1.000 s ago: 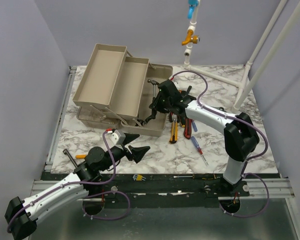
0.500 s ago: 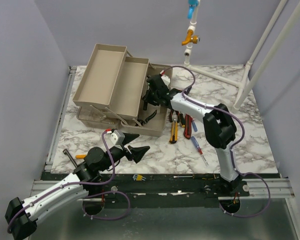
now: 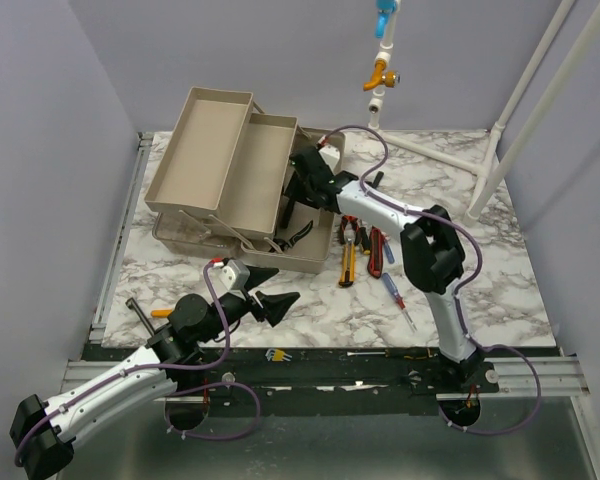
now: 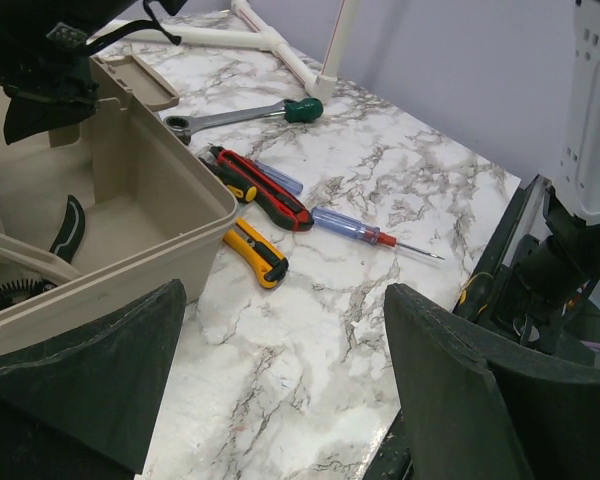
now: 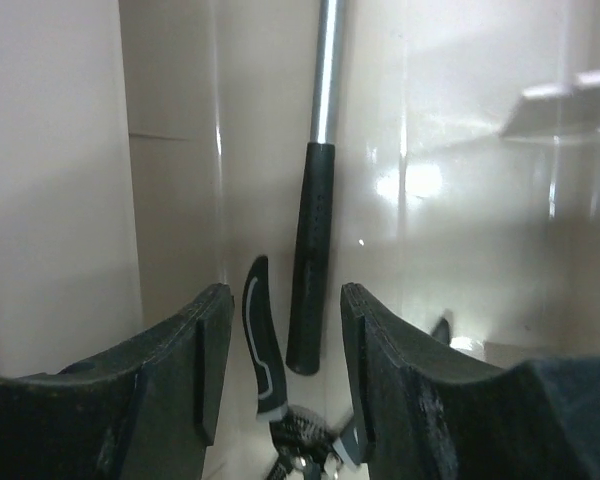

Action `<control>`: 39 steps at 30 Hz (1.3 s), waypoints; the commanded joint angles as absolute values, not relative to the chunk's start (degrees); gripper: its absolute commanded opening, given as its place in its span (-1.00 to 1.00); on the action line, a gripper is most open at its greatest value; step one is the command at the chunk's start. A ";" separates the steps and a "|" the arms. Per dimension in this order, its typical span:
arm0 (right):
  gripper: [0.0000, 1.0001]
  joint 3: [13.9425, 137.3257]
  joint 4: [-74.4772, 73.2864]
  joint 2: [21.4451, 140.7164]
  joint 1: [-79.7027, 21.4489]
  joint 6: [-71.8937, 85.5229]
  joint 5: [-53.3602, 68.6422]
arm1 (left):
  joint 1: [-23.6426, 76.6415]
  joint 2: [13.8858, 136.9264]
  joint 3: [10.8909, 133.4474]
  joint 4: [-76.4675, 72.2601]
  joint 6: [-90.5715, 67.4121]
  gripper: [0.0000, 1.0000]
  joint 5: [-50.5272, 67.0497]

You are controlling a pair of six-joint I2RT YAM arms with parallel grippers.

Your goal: Pack the tool kit

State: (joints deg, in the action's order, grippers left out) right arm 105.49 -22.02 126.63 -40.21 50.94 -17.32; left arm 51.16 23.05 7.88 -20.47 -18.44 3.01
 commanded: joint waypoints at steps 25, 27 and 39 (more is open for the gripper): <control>0.05 73.45 -29.91 84.05 -39.46 37.37 -25.94 | 51.55 24.11 7.29 -20.78 -18.11 0.65 2.54; 0.05 70.94 -30.61 81.19 -39.11 37.54 -26.43 | 51.50 24.26 7.38 -20.83 -18.11 0.65 2.58; 0.22 57.93 -33.38 73.27 -38.40 40.06 -26.23 | 51.51 25.04 7.56 -20.92 -18.19 0.65 2.82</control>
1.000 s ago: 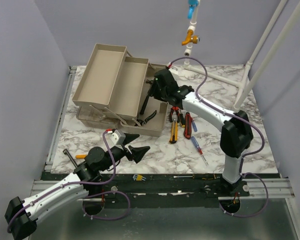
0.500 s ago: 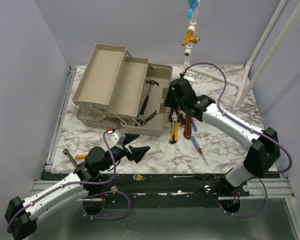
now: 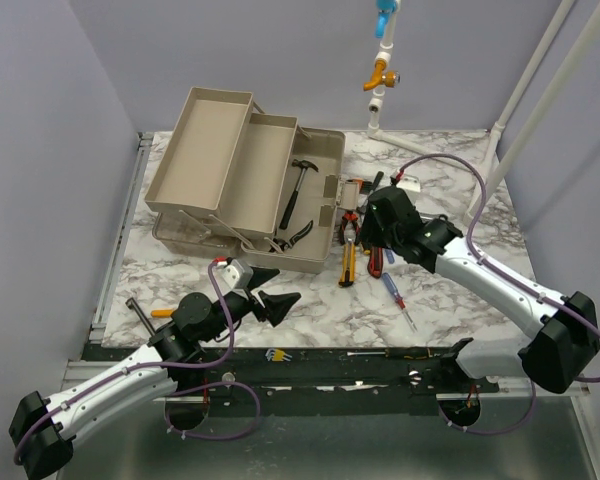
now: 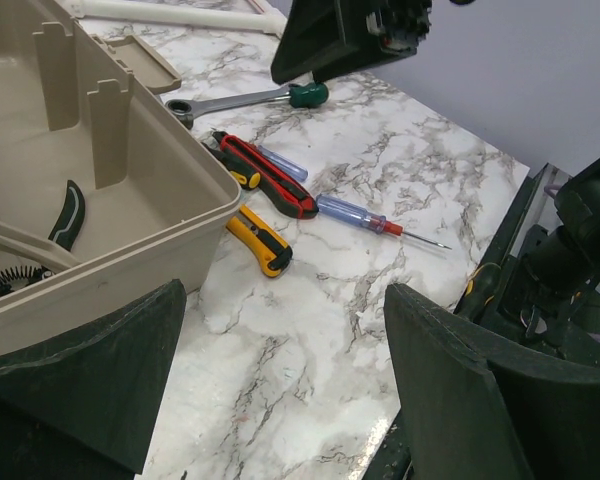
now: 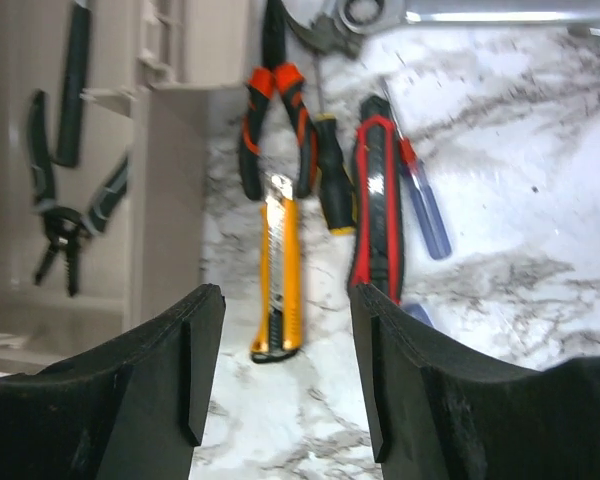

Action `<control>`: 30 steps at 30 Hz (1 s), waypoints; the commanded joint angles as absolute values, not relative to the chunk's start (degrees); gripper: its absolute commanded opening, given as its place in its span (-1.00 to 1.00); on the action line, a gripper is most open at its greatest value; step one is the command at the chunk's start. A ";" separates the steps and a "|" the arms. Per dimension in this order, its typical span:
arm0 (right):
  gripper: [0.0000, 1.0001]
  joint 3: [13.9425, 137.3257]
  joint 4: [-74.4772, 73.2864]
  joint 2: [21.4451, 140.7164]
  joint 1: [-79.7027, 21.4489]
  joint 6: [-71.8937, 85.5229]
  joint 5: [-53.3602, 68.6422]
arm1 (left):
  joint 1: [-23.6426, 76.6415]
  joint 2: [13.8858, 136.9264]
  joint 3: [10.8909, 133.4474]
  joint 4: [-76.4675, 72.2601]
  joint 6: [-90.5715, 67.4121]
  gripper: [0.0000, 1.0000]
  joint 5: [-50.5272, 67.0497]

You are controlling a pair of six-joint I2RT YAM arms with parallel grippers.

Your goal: Pack the tool kit

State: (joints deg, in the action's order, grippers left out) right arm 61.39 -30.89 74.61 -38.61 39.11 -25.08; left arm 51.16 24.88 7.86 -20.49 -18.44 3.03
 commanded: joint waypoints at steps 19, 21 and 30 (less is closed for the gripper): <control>0.75 50.60 -23.11 82.10 -38.32 41.41 -18.94 | 51.55 27.35 12.07 -12.74 -25.37 0.93 0.70; 0.63 52.35 -24.56 85.02 -38.30 40.74 -19.84 | 51.50 27.39 14.71 -8.44 -25.31 0.98 0.45; 0.52 52.80 -25.44 87.74 -35.79 39.45 -23.23 | 51.55 27.50 22.08 4.57 -28.06 0.98 -3.16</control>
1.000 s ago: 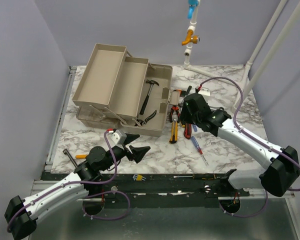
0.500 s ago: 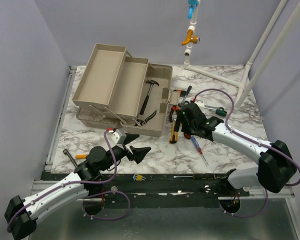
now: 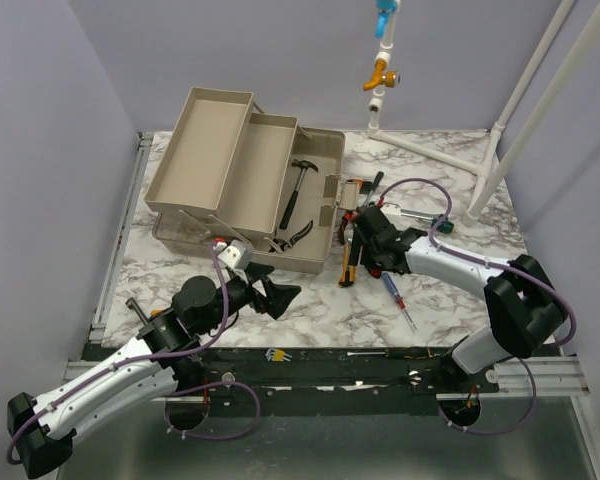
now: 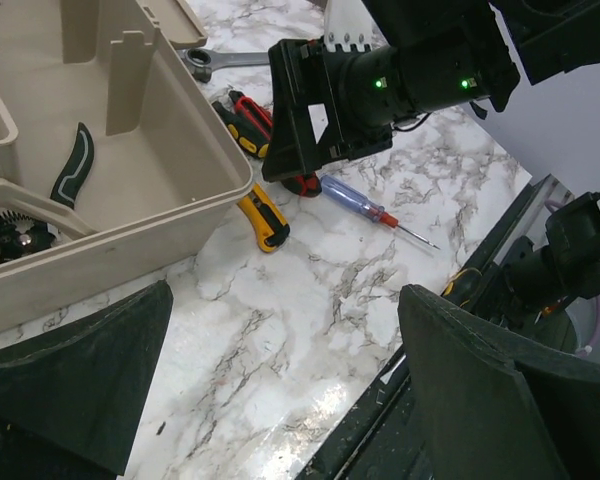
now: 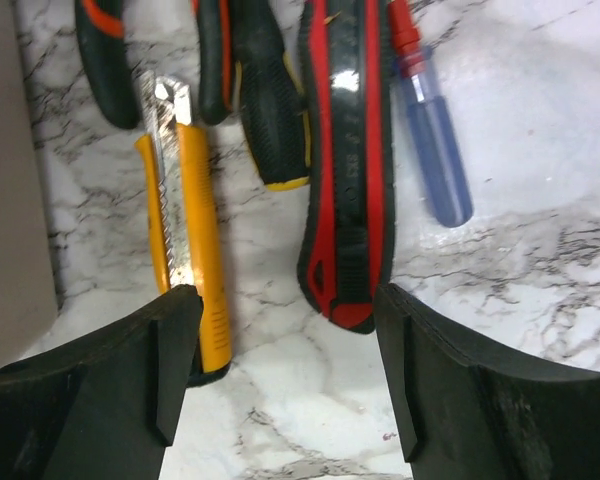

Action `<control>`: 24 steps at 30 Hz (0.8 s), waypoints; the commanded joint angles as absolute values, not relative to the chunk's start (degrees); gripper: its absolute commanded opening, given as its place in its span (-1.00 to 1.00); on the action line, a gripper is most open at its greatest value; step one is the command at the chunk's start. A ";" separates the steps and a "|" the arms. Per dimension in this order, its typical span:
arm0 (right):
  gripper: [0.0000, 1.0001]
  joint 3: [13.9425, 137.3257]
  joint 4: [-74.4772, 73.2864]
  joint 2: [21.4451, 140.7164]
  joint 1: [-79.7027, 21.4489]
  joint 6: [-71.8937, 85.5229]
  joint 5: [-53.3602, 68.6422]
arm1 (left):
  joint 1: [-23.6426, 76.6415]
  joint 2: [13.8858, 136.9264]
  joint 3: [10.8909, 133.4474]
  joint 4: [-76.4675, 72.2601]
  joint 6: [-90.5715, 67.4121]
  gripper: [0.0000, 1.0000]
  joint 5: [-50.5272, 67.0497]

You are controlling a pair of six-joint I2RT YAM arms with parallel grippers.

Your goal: Pack the tool kit

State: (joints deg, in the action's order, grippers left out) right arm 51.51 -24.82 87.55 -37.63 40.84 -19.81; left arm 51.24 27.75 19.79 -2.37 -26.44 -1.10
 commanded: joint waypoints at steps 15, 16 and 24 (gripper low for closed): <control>0.28 53.30 -22.78 95.35 -30.55 37.02 -19.18 | 51.50 27.90 26.44 10.41 -28.04 0.97 -2.11; 0.23 53.15 -22.68 95.65 -30.57 37.05 -18.97 | 51.50 27.72 26.70 10.62 -28.04 0.98 -2.14; -0.55 53.53 -25.56 90.23 -30.59 37.33 -20.37 | 51.50 28.31 28.52 12.63 -29.43 0.98 -2.21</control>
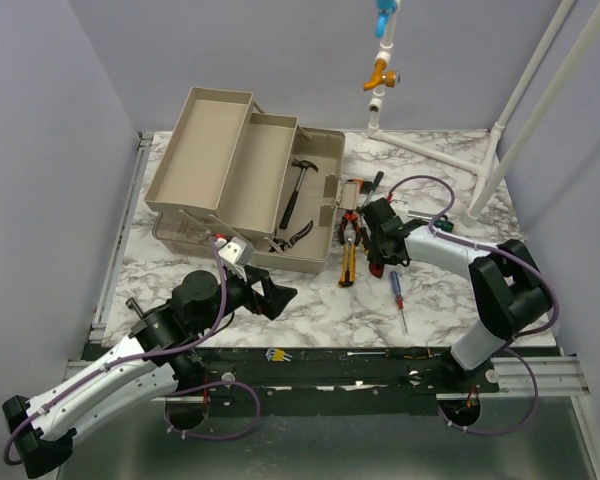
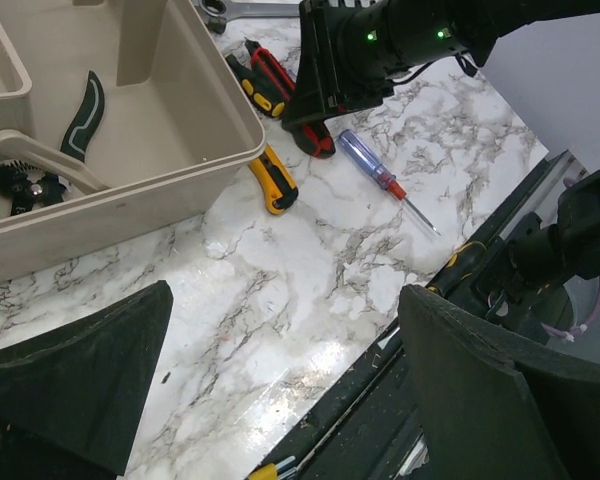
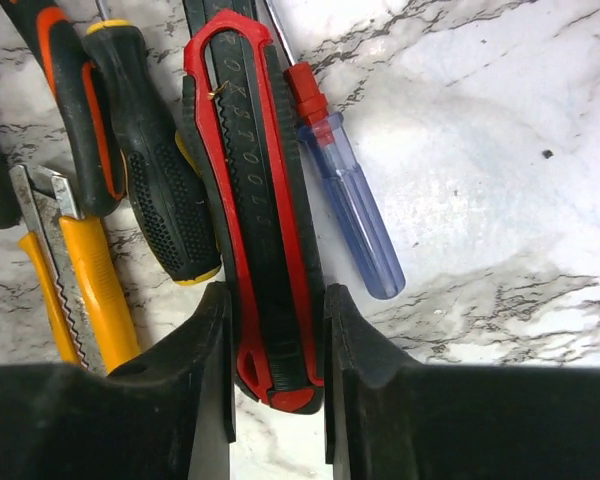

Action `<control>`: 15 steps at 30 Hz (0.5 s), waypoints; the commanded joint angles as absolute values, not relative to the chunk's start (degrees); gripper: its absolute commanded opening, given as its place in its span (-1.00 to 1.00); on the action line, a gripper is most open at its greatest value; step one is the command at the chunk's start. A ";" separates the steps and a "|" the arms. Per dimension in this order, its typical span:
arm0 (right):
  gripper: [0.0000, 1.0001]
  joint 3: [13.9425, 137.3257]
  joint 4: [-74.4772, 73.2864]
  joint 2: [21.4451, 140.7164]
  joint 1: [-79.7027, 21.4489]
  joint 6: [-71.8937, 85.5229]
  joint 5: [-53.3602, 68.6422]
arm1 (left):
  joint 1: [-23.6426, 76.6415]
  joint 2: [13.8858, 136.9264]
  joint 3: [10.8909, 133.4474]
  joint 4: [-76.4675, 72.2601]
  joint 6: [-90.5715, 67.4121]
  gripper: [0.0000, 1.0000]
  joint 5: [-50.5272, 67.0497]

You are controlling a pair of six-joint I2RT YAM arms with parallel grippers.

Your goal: Pack the tool kit

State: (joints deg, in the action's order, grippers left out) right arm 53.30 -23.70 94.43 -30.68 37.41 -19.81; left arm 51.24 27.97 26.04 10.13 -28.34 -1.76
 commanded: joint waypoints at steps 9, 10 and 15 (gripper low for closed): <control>-0.65 58.27 -30.88 79.01 -30.55 35.84 -18.76 | 51.52 29.54 32.59 16.84 -28.83 0.97 -5.05; -0.66 58.96 -30.35 78.05 -30.58 35.36 -17.47 | 51.53 29.19 33.08 17.21 -28.95 0.97 -5.60; -0.73 63.28 -25.48 76.95 -30.58 34.84 -6.74 | 51.45 32.06 42.98 29.68 -30.51 0.97 -14.35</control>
State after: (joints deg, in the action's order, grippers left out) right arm 58.81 -29.21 77.67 -30.63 35.92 -16.25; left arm 51.24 30.11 33.82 19.40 -29.32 -5.87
